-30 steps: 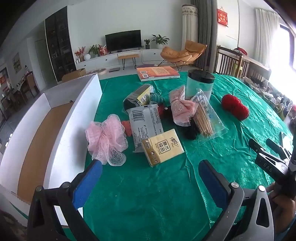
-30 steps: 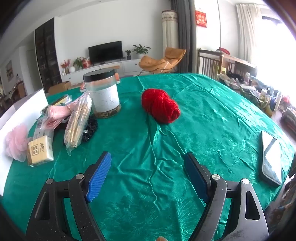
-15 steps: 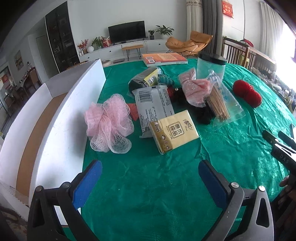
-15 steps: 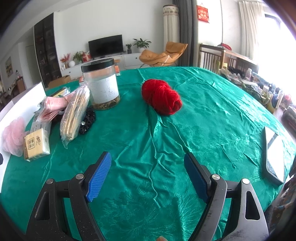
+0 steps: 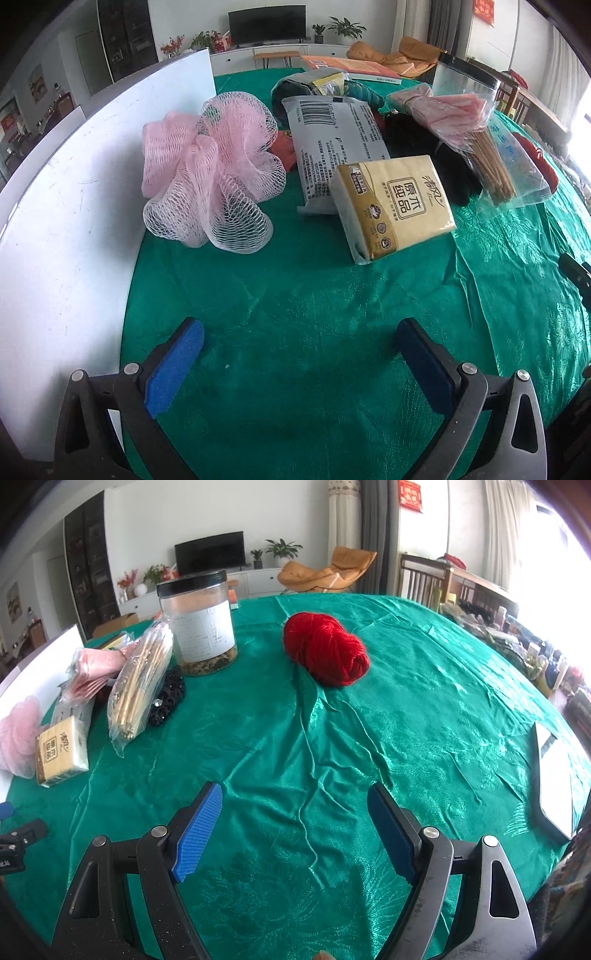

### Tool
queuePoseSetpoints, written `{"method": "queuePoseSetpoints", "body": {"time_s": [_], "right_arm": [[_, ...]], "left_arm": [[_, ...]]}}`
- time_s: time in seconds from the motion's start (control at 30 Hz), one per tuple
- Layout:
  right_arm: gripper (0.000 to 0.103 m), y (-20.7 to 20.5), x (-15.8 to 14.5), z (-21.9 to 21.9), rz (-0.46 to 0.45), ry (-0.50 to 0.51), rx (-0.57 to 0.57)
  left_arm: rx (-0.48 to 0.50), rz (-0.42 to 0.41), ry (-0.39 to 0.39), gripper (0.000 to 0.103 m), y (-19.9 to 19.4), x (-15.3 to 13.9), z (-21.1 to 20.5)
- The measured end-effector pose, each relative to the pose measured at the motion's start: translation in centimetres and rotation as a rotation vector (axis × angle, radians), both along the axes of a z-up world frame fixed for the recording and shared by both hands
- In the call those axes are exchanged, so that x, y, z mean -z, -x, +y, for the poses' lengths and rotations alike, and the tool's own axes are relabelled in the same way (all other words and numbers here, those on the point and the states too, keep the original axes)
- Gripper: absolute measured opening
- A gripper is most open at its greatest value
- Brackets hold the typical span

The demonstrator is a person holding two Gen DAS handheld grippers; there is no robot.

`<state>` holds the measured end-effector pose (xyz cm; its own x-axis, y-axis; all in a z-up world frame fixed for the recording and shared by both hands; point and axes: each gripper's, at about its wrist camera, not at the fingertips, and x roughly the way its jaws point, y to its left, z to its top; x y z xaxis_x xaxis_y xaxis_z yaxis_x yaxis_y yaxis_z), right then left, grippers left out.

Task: Organize soft objects

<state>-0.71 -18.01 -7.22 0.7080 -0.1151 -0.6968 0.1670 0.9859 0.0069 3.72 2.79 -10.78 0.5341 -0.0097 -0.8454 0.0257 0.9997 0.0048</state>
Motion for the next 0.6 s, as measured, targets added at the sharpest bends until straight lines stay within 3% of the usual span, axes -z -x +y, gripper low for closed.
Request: {"method": "queuePoseSetpoints", "body": {"time_s": [0.33, 0.6], "right_arm": [[0.083, -0.3, 1.2, -1.1, 0.040, -0.077, 0.033], [0.085, -0.6, 1.5, -0.3, 0.068, 0.000, 0.026]], "left_arm": [[0.008, -0.044, 0.006, 0.103, -2.0, 0.2, 0.3], [0.015, -0.055, 0.010, 0.103, -2.3, 0.3, 0.6]]}}
